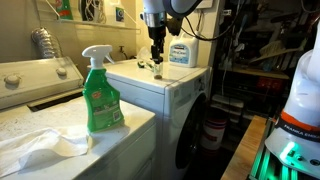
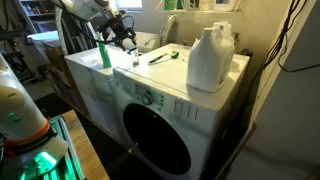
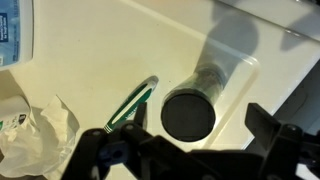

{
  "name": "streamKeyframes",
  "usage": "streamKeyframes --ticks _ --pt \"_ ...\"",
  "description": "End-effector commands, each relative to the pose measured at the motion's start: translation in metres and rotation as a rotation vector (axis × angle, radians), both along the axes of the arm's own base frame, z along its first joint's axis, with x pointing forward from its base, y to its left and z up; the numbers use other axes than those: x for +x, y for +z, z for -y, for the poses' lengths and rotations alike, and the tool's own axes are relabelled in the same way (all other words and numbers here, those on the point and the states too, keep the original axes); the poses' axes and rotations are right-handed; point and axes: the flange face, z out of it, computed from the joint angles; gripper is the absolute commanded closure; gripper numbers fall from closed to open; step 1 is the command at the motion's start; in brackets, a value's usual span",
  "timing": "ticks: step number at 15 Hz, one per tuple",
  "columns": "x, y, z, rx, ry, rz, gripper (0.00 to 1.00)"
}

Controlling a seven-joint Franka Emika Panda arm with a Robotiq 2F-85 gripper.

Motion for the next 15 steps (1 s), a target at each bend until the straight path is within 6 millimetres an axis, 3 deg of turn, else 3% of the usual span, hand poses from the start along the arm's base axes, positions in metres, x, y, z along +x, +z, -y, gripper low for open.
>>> streamKeyframes --ticks 1,7,8,9,12,13,14,15 --pt "0.009 -0.002 0.000 -0.022 -0.025 -0.021 0.00" --pt "0.020 -0.002 0.004 -0.020 -0.047 -0.039 0.15" --pt "0.021 -0.001 0.005 -0.021 -0.050 -0.041 0.23" --pt "0.022 -0.001 0.005 -0.020 -0.051 -0.045 0.20" --pt "0.023 -0.001 0.005 -0.021 -0.052 -0.054 0.37" --pt "0.024 -0.001 0.005 -0.022 -0.053 -0.056 0.52" --pt "0.024 -0.001 0.004 -0.022 -0.051 -0.058 0.59" --pt "0.025 -0.001 0.004 -0.021 -0.051 -0.060 0.62"
